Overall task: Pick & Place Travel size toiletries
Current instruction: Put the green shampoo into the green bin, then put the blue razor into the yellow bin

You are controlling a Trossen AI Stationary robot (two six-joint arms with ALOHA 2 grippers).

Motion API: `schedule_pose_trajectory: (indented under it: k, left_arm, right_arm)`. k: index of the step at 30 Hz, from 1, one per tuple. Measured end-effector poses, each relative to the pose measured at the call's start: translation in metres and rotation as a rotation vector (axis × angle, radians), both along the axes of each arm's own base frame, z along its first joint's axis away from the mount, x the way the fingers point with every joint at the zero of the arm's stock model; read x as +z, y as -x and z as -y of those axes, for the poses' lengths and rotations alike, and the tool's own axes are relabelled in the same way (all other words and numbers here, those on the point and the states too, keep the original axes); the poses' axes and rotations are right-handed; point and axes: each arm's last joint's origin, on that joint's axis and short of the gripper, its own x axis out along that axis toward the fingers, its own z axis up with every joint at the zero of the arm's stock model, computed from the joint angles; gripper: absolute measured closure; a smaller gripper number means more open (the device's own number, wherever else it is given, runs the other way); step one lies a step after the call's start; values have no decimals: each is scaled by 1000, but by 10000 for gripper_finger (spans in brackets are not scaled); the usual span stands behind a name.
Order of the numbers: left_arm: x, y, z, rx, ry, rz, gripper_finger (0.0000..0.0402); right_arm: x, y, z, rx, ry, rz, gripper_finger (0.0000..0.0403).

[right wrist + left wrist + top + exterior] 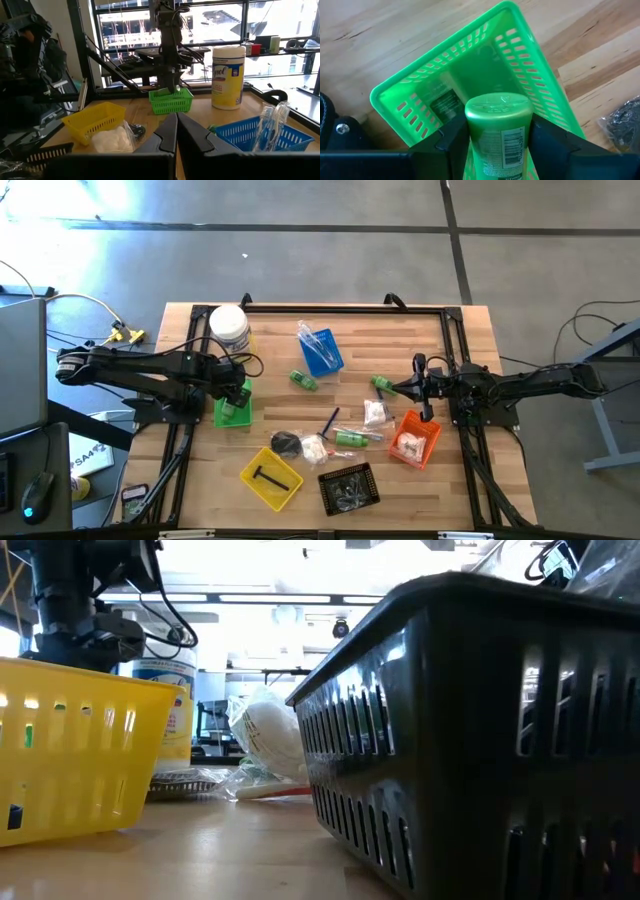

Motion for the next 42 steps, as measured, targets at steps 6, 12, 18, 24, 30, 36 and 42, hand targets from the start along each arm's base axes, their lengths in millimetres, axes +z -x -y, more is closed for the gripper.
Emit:
schedule_pose_trajectory:
  k: [6, 12, 18, 24, 30, 36, 42]
  left_arm:
    - [0, -1, 0, -15, -3, 8, 178]
    - [0, -1, 1, -37, 17, 12, 126]
    - [24, -5, 0, -104, -23, 102, 126]
    - [81, 7, 11, -296, -282, 325, 219]
    - [116, 26, 31, -508, -590, 681, 377]
    - [91, 21, 53, -717, -863, 853, 391]
    - [56, 11, 62, -776, -959, 945, 400]
  right_arm:
    - [0, 0, 0, 0, 0, 1, 400]
    - [1, 0, 0, 0, 0, 7, 400]
    - [1, 0, 0, 0, -2, 6, 400]
    - [0, 0, 0, 0, -3, -1, 400]
    - [-1, 0, 0, 0, -3, -6, 400]
    - [-1, 0, 0, -8, -2, -6, 400]
    - [0, 0, 1, -42, -3, -3, 400]
